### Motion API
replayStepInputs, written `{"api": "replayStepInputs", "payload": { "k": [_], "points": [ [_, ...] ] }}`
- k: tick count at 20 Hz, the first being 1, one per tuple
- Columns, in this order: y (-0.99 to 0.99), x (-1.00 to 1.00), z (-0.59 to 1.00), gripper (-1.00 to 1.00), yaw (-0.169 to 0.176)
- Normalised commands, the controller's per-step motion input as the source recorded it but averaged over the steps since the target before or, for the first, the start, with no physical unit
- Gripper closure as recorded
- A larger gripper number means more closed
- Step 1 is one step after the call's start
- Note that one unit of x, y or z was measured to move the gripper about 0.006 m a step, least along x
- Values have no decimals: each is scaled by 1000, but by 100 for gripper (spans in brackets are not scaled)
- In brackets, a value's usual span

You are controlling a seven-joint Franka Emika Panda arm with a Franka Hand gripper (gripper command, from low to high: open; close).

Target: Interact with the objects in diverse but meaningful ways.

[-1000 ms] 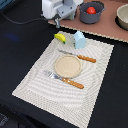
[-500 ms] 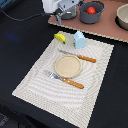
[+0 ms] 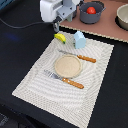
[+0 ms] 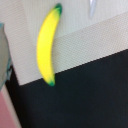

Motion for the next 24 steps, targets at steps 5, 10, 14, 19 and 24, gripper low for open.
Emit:
{"api": "replayStepInputs", "payload": {
  "k": [5, 10, 14, 19, 24],
  "points": [
    [-433, 168, 57, -100, 50],
    [83, -28, 131, -100, 70],
    [241, 0, 341, -100, 97],
    [230, -135, 277, -100, 87],
    [393, -294, 197, -100, 55]
  ]
}}
